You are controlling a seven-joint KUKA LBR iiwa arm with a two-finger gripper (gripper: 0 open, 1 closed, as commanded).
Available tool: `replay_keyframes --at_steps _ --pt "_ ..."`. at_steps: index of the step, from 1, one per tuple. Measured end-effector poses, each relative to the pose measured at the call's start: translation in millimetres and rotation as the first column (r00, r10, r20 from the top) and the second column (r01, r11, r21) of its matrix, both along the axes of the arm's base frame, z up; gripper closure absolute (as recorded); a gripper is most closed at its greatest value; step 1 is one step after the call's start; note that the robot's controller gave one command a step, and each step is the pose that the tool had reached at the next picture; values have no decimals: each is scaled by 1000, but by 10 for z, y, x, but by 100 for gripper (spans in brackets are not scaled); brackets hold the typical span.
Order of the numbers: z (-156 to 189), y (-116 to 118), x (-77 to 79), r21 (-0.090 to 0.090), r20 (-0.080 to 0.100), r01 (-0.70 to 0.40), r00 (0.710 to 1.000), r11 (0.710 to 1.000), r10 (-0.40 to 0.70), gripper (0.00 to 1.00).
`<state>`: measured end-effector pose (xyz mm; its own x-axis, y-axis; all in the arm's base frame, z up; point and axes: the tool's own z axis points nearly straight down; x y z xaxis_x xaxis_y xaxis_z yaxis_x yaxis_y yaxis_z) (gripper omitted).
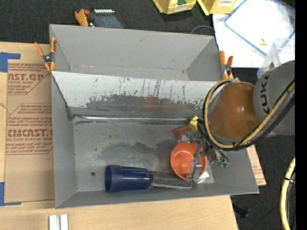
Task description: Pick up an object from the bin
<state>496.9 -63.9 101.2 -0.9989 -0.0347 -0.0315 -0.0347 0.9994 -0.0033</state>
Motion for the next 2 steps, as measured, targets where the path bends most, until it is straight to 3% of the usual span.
replay_keyframes --at_steps 1,2 --pt "-239 -115 3 -5 42 3 999 1000 -3 0" --pt "-269 -111 -95 2 39 67 997 998 -67 100"
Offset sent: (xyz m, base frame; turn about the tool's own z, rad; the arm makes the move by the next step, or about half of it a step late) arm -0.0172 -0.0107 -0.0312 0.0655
